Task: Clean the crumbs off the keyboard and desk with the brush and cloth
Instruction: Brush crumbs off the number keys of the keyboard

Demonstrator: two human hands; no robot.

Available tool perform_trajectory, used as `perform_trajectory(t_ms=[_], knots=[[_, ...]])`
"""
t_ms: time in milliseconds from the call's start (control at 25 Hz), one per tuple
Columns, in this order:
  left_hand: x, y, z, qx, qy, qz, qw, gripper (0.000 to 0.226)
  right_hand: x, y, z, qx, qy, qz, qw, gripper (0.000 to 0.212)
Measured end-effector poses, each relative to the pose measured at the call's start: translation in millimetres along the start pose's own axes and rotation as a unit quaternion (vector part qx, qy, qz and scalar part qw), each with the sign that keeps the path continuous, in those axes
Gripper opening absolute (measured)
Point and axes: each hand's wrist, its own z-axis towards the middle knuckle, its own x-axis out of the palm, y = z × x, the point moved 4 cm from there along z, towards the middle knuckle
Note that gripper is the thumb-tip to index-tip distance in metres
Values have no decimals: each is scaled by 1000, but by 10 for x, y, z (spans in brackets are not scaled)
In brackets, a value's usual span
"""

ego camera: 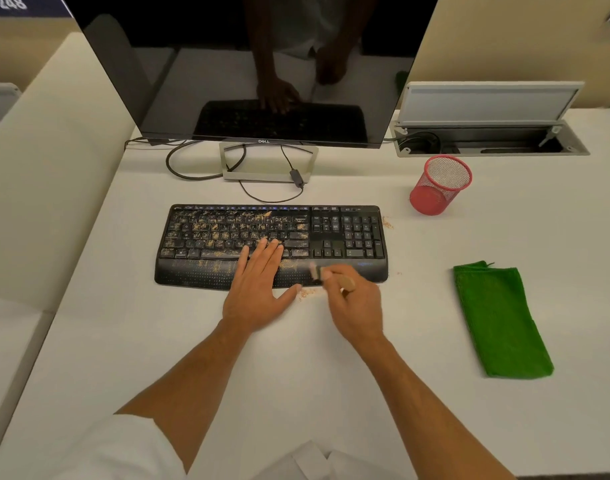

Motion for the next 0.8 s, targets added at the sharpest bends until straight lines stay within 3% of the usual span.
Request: perform_trajectory(t_ms=[120,200,600,680,800], knots=[[-5,-7,5,-1,3,4,1000,82,-194,-268,121,161,-61,111,979,23],[2,-1,5,1,4,6,1000,82,-270,-353,131,189,-69,115,973,21],[6,6,7,5,2,4,1000,83,-837,-545,66,158,-188,-52,968,28],[7,6,3,3,4,7,1000,83,-802,-485,90,115,-175,-75,975,27],[17,8,8,2,4,6,1000,83,-553,-354,16,45,-93,-139,985,21]])
